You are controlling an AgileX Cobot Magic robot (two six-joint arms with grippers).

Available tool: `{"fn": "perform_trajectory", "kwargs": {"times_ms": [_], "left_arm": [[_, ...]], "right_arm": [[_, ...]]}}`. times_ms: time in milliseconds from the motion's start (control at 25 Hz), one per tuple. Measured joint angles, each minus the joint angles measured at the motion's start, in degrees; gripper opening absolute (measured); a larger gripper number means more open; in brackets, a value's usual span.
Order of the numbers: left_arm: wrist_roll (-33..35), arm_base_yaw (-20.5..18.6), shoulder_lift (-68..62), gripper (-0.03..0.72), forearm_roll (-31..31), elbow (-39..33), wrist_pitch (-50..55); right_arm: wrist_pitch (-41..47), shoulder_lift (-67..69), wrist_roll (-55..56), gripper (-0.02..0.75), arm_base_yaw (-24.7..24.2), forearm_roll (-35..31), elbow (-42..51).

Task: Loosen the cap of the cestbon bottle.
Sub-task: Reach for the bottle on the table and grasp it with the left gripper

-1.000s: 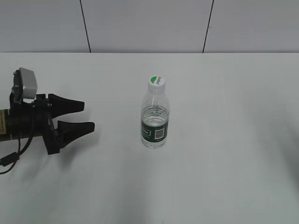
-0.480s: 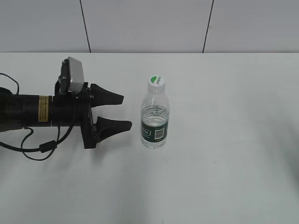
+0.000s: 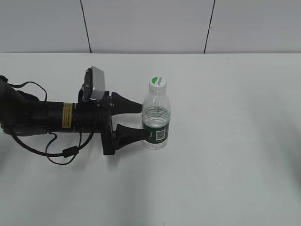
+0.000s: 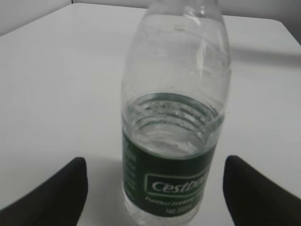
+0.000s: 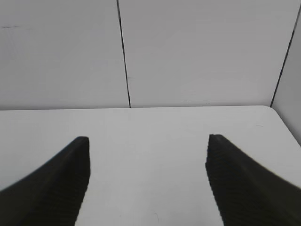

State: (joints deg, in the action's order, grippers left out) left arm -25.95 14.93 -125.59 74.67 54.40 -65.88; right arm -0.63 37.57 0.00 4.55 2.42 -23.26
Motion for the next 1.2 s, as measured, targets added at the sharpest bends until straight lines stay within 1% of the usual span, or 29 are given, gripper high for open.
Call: {"fn": "perform_trajectory", "kwargs": {"times_ms": [320, 560, 640, 720, 920, 1080, 1200], "left_arm": [[-0.34, 3.2, -3.89, 0.532, -0.87, 3.86, -0.22], [-0.39, 4.36, -4.51, 0.531, -4.12, 4.2, 0.18], [-0.39, 4.36, -4.51, 0.52, -4.36, 4.2, 0.36], [-0.39, 4.36, -4.51, 0.493, -4.36, 4.2, 0.49], [-0.39, 4.42, -4.51, 0.41, -4.24, 4.2, 0.66], [-0.39, 4.42, -4.51, 0.382, -4.3, 4.2, 0.72], [-0.39, 4.42, -4.51, 0.374, -4.3, 4.2, 0.72]], "right_arm": [[0.0, 0.0, 0.0, 0.589, 0.0, 0.0, 0.0], [0.05, 0.0, 0.0, 0.589, 0.0, 0.0, 0.0], [0.05, 0.0, 0.0, 0.589, 0.0, 0.0, 0.0], [0.94, 0.0, 0.0, 0.589, 0.0, -0.48, -0.26], [8.01, 0.51, 0.0, 0.589, 0.0, -0.48, -4.8], [15.88, 4.12, 0.0, 0.589, 0.0, -0.48, -11.0], [23.4, 10.38, 0.0, 0.589, 0.0, -0.48, -16.54]]}}
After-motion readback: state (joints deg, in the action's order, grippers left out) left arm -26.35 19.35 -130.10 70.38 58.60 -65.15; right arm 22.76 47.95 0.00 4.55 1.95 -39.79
